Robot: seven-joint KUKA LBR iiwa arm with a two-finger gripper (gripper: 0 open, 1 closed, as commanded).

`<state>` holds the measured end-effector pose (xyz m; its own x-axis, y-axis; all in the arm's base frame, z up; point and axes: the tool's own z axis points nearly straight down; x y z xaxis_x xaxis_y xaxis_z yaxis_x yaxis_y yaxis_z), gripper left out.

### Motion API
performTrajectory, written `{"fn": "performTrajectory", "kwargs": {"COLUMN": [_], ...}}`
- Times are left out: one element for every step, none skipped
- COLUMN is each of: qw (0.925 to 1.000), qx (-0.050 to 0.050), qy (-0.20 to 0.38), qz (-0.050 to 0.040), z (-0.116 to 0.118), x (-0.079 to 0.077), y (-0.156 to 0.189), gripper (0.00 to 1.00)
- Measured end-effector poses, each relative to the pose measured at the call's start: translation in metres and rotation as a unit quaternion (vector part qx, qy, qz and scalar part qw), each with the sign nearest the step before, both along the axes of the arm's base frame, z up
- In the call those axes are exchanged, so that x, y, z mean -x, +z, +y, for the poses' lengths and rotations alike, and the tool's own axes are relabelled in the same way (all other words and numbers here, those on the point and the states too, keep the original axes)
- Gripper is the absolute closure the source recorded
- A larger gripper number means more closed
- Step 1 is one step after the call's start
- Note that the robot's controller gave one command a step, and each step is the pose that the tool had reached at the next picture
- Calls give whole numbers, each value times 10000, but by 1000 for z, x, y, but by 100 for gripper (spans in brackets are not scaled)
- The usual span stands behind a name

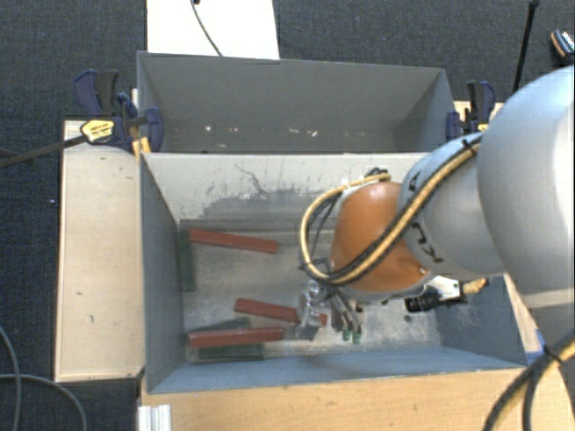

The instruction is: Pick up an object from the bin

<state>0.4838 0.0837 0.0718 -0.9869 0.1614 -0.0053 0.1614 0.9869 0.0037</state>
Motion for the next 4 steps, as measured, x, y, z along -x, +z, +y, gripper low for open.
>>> {"fn": "performTrajectory", "kwargs": {"qw": [10000, 10000, 10000, 9328], "qx": [9, 2, 13, 16], "qy": [-75, 8, 15, 3603], "qz": [36, -18, 20, 37], "z": [12, 8, 8, 38], "x": [-24, -6, -4, -17], "y": [-1, 153, 150, 4], "gripper": [100, 100, 0, 0]}}
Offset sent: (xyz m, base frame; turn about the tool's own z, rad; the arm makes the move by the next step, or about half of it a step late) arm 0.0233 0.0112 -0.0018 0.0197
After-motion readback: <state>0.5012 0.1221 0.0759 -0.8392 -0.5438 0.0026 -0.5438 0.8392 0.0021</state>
